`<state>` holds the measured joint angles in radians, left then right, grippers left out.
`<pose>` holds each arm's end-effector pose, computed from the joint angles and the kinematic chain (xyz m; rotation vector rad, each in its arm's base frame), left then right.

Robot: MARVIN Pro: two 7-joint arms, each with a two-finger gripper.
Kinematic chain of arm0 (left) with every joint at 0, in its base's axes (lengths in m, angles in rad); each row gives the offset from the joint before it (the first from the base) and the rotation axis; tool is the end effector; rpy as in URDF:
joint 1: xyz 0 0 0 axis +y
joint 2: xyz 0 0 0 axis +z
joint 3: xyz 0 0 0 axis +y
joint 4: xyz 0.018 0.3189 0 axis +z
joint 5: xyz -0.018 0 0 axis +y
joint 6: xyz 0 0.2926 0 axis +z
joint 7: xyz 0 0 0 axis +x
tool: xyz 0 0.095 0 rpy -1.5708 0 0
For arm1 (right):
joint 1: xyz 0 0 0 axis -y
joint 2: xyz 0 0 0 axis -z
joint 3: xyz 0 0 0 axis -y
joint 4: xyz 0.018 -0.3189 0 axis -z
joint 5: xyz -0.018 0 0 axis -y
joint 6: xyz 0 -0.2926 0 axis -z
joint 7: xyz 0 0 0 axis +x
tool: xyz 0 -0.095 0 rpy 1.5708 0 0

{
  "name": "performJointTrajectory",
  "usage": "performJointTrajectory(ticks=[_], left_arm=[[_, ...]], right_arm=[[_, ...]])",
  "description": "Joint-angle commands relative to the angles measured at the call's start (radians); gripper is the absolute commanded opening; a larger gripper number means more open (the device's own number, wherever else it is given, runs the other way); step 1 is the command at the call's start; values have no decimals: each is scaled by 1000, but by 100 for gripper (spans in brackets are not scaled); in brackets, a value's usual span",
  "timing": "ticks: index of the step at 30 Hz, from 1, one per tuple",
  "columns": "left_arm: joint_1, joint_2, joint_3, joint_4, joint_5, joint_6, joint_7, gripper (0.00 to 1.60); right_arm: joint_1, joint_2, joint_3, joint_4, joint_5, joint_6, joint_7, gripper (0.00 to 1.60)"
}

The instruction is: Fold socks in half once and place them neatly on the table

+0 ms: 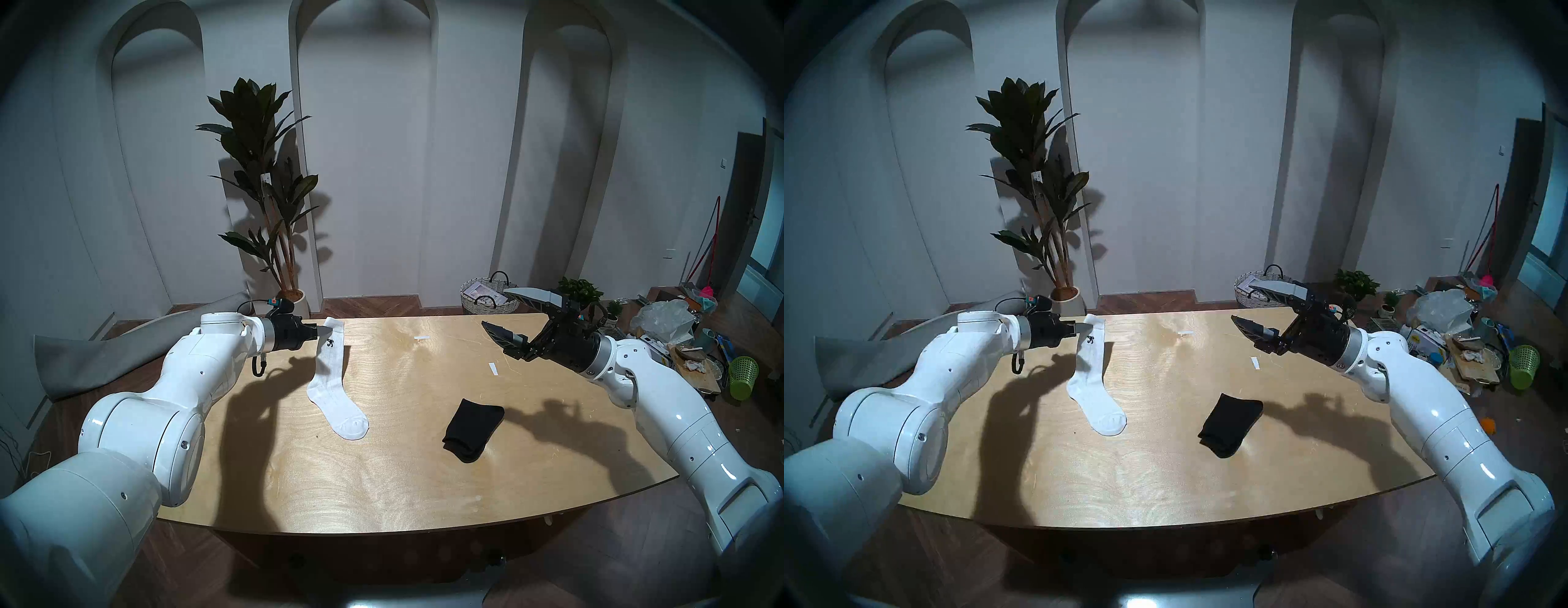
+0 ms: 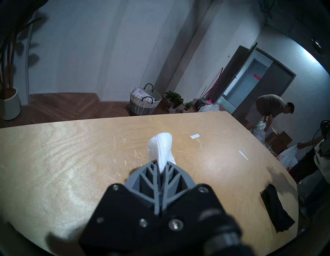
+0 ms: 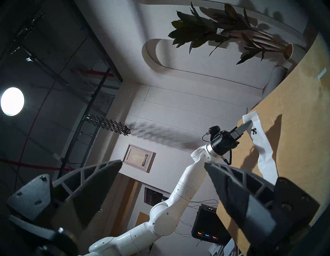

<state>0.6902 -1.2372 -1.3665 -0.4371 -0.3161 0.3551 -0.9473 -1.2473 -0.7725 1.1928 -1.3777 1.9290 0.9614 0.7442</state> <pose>0.5760 0.1057 -0.3026 2.1372 -0.3683 1.1613 0.4110 -0.1183 -0.2201 -1.3025 0.1013 -0.4937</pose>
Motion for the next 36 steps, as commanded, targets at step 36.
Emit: performJointTrajectory(ticks=[36], left_arm=[[180, 80, 13, -140, -30, -345, -442, 0]], right_arm=[[217, 87, -309, 97, 293, -1, -23, 160]])
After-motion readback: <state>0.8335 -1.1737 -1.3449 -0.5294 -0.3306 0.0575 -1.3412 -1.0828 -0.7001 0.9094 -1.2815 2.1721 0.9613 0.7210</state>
